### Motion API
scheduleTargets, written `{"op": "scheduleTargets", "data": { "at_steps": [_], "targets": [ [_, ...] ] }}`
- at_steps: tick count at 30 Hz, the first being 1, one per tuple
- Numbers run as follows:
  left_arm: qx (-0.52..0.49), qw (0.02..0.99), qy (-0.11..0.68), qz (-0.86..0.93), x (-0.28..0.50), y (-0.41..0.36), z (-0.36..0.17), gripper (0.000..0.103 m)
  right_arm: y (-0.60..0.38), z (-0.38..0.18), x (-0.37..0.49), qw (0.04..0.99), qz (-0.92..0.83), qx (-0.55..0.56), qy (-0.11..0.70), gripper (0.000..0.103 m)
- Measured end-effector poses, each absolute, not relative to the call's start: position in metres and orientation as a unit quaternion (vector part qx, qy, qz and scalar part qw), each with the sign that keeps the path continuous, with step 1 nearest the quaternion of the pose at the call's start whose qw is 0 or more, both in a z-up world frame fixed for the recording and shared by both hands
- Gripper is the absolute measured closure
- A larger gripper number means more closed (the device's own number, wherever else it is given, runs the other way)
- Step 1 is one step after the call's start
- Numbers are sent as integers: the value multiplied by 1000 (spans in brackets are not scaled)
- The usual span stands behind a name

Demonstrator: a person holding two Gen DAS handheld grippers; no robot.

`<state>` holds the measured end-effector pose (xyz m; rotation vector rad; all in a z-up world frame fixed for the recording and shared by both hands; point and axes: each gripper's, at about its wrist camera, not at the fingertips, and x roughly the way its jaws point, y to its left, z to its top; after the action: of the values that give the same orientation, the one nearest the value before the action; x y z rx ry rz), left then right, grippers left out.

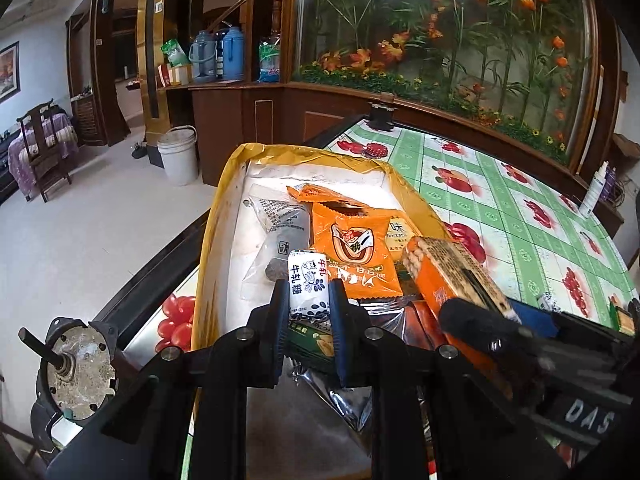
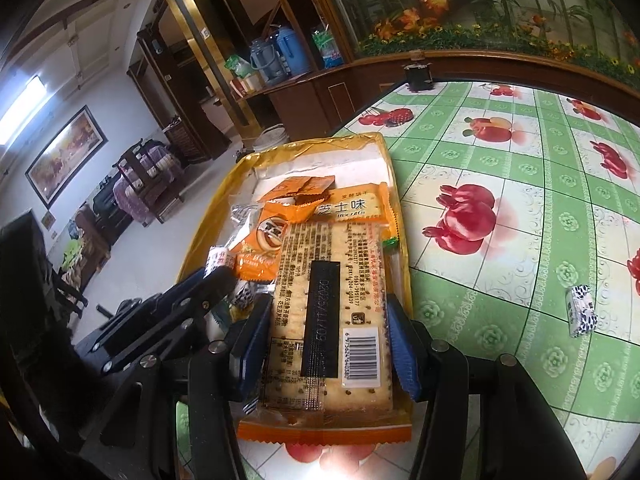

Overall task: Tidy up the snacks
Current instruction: 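Carry the candy pack and cracker pack over the box with both tools, then open both tools to drop the cracker and candy packs into the box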

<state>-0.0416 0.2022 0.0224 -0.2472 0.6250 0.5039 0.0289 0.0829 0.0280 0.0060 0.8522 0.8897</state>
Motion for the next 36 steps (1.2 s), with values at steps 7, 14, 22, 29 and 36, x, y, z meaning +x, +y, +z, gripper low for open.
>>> {"op": "scheduleTargets", "data": {
  "at_steps": [7,14,22,29,36],
  "targets": [
    [-89,914,294,264,-41,194,20,86,90,25,43,812,417,18,409,49],
    [-77,913,293,272,-40,190,20,86,103,24,49,816,409,14,409,48],
    [-78,913,293,273,-40,189,20,86,112,21,51,819,405,3,406,48],
    [-78,913,293,273,-40,189,20,86,112,19,49,819,407,1,404,49],
    [-77,913,293,273,-40,189,20,86,111,20,50,819,407,2,404,49]
  ]
}}
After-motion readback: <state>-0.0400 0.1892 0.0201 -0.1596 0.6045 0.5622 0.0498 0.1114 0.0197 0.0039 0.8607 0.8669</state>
